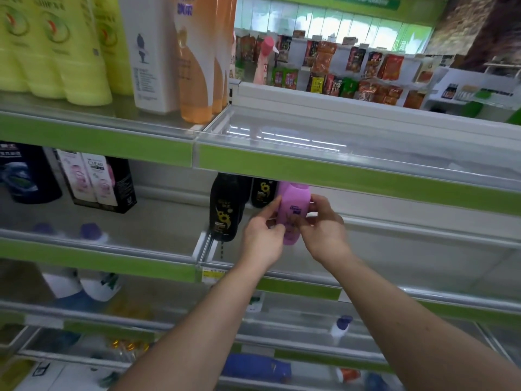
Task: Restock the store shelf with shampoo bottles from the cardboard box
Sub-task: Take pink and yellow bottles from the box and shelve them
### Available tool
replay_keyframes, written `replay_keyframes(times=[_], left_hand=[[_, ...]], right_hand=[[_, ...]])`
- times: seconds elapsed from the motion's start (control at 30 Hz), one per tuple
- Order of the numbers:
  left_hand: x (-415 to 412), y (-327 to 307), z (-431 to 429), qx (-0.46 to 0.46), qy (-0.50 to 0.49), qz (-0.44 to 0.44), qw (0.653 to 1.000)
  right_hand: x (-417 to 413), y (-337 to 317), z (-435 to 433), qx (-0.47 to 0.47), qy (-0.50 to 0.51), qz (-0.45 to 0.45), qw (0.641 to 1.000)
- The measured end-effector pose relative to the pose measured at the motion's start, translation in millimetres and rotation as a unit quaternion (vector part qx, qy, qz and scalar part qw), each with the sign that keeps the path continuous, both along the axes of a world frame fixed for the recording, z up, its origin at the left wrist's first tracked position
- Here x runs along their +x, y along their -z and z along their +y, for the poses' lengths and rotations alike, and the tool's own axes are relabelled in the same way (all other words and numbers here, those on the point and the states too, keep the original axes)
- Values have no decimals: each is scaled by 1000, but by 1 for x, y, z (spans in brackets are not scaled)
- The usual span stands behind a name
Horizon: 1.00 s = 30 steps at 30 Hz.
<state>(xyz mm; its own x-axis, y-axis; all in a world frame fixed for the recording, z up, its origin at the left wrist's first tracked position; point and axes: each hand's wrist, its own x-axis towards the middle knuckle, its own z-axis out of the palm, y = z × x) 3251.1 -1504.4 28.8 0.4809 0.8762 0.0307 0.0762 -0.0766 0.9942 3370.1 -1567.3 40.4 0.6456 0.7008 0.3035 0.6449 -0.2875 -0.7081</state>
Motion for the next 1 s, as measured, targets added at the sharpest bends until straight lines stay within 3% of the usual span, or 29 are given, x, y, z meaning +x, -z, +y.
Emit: replay_keyframes(times=[0.57,0.7,0.8,1.0], left_hand=[[10,8,2,23,-23,14,999],[7,10,-11,71,-61,47,995],[5,12,-39,116,-78,14,990],[24,46,-117,178,-23,-5,984]], right_hand=[[-2,-8,-7,-47,-7,31,998],[5,-6,-26,-73,-13,30,997],[8,-1,-56,-55,-10,44,997],[24,36,-149,34,10,131,991]])
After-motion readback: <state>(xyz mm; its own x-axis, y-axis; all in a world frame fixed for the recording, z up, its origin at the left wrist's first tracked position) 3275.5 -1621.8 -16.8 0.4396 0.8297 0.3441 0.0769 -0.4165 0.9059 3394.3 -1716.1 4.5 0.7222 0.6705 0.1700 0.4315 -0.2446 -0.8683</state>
